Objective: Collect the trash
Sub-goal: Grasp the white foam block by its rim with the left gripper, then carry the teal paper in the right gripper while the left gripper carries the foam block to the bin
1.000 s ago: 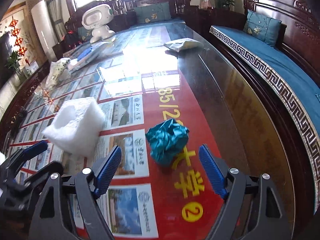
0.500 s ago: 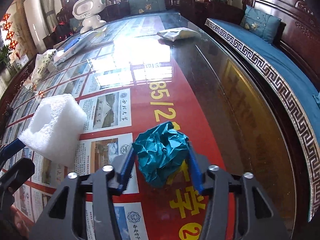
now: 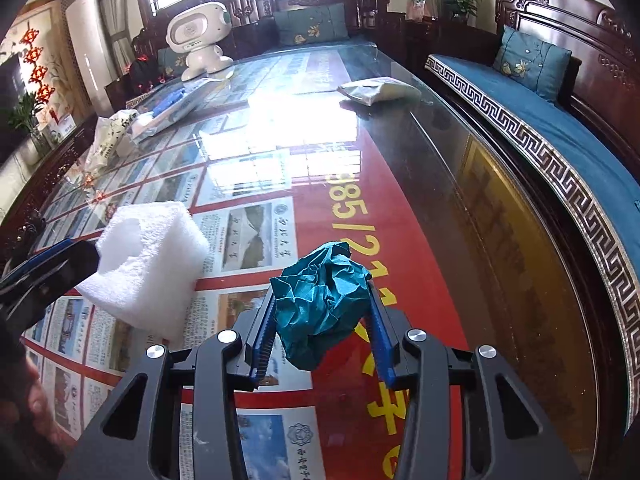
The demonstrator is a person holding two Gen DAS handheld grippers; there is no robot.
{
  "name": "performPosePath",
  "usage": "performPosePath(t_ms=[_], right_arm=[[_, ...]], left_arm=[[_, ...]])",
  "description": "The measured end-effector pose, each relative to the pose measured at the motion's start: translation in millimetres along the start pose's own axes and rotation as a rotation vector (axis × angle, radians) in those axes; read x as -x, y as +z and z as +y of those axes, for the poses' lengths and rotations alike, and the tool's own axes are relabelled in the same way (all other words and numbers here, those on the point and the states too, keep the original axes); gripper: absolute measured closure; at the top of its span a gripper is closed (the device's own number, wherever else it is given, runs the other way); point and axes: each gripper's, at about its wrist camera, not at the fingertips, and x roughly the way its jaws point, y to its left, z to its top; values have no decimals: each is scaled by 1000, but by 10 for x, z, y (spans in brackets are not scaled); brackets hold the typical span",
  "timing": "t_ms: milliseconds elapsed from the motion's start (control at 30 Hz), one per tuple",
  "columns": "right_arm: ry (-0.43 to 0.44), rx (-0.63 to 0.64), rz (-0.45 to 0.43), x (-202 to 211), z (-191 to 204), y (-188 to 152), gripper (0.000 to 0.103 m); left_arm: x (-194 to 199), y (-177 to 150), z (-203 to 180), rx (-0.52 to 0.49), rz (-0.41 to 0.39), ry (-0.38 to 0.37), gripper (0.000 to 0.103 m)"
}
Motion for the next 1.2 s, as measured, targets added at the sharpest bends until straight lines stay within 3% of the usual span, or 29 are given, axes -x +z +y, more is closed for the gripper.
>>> performPosePath(t_ms=[233,367,400,500,567,667,733,1000,1200], right_arm=[[21,22,-11,27,87,-1,62],[32,24,-17,39,111,-4,62],[36,24,-17,42,117,-6,62],[47,27,-18,46,134,-10,62],[53,29,-18,55,153,-25,62],[65,27,-22,88,158,-57,62],[72,25,-24,117,152,-75,62],[77,22,-43,299,111,-150,62],[92,19,-72,522,101,-240,62]], left_arm=[[-207,26,175,54,58,54,5],[-317,1,295,93,107,75,13],[-335,0,323,107,116,51,15],[-321,-7,289,113,131,2,36],[-267,-2,144,60,126,-8,62],[-210,-37,-43,0,117,0,71],[-189,-83,-75,2,125,-38,76],[33,-210,-119,9,93,-73,76],[402,-344,-282,-64,34,-70,76]])
